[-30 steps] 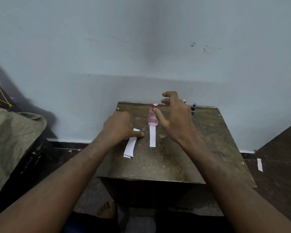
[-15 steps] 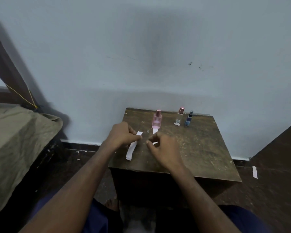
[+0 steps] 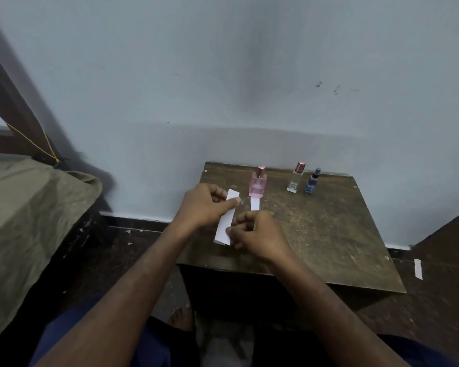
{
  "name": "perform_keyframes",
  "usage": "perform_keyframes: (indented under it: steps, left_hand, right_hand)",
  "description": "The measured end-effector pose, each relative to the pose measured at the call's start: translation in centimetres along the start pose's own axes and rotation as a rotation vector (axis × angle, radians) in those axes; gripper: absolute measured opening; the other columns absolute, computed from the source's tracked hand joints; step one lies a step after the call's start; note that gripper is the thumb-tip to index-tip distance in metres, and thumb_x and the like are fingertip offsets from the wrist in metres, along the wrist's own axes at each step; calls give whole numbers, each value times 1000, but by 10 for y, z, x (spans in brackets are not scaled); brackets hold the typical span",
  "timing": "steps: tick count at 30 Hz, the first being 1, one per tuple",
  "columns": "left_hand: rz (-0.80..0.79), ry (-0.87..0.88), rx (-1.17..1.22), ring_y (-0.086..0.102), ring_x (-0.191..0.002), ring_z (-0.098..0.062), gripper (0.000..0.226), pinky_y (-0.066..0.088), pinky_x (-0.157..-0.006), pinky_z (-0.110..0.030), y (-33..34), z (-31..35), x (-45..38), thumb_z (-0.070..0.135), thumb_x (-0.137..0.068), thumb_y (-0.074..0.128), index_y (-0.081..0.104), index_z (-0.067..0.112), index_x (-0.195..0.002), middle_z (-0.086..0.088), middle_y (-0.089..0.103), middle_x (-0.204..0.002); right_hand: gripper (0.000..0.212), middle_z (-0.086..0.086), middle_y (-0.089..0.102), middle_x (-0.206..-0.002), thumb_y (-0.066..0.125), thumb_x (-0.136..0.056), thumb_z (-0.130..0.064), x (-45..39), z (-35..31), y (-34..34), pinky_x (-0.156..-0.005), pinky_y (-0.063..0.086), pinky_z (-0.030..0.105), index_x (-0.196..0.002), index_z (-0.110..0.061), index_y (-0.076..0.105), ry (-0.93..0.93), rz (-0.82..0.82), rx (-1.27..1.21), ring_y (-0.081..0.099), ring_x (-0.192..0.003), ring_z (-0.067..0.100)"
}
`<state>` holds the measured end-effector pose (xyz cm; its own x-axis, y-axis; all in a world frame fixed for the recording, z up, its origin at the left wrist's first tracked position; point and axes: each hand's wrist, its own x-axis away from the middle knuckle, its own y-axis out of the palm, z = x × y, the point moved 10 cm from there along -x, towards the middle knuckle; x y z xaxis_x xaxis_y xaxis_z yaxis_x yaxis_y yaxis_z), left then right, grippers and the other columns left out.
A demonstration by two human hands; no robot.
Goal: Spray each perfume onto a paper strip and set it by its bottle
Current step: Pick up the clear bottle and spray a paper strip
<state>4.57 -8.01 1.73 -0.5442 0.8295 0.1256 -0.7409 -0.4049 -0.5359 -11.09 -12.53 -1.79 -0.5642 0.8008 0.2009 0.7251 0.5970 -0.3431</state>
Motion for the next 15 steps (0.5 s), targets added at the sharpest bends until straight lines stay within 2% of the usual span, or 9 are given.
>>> perform_keyframes:
  steps: [2, 4, 5, 8, 10, 12, 15]
  left_hand:
    - [-77, -52, 186, 79, -91, -19, 26, 65, -89, -43, 9, -5, -8, 42, -87, 84, 76, 21, -99, 0, 81, -95]
    - [-126, -85, 330, 81, -93, -22, 24, 64, -92, -47, 17, -5, -13, 30, -95, 78, 72, 10, -107, -5, 83, -97]
    - [-119, -92, 372, 81, -92, -23, 24, 64, -90, -46, 17, -3, -14, 24, -98, 75, 70, 5, -110, -6, 83, -96]
    - [-48, -119, 478, 81, -87, -26, 17, 65, -79, -42, 9, -2, -19, 17, -102, 70, 66, 2, -108, -9, 83, -94]
    - [-26, -140, 527, 81, -86, -25, 11, 65, -76, -40, 6, -3, -20, 16, -103, 68, 67, 5, -104, -10, 83, -94]
    - [-28, -156, 543, 81, -87, -24, 11, 66, -75, -39, 5, -4, -19, 16, -103, 68, 68, 5, -105, -8, 83, -95]
    - [-33, -159, 559, 81, -89, -21, 12, 65, -67, -34, 7, -2, -14, 16, -102, 69, 70, 4, -103, -6, 83, -93]
  right_hand:
    - [9, 9, 79, -76, 80, -89, -5, -5, -5, -5, -68, 65, 37, -93, -9, 73, 2, -2, -36, 75, -64, 18]
    - [13, 6, 80, -77, 83, -88, -11, -8, -12, -12, -73, 67, 41, -97, -12, 73, -31, 15, 7, 78, -69, 22]
    - [19, 2, 81, -77, 86, -86, -18, -9, -16, -16, -72, 66, 38, -99, -15, 72, -55, 27, 66, 78, -70, 17]
    - [50, -11, 76, -78, 97, -72, -35, 1, -37, -24, -62, 54, 11, -107, -23, 64, -196, 71, 265, 71, -69, -4]
    - [63, -19, 68, -80, 101, -66, -34, 11, -52, -22, -64, 50, 7, -112, -23, 59, -331, 82, 362, 68, -74, -7]
    - [65, -21, 64, -86, 100, -68, -28, 17, -61, -16, -66, 52, 9, -117, -25, 57, -442, 93, 460, 66, -73, -4]
    - [56, -11, 68, -97, 94, -73, -16, 23, -70, -10, -70, 58, 25, -118, -23, 62, -604, 109, 539, 60, -73, -1]
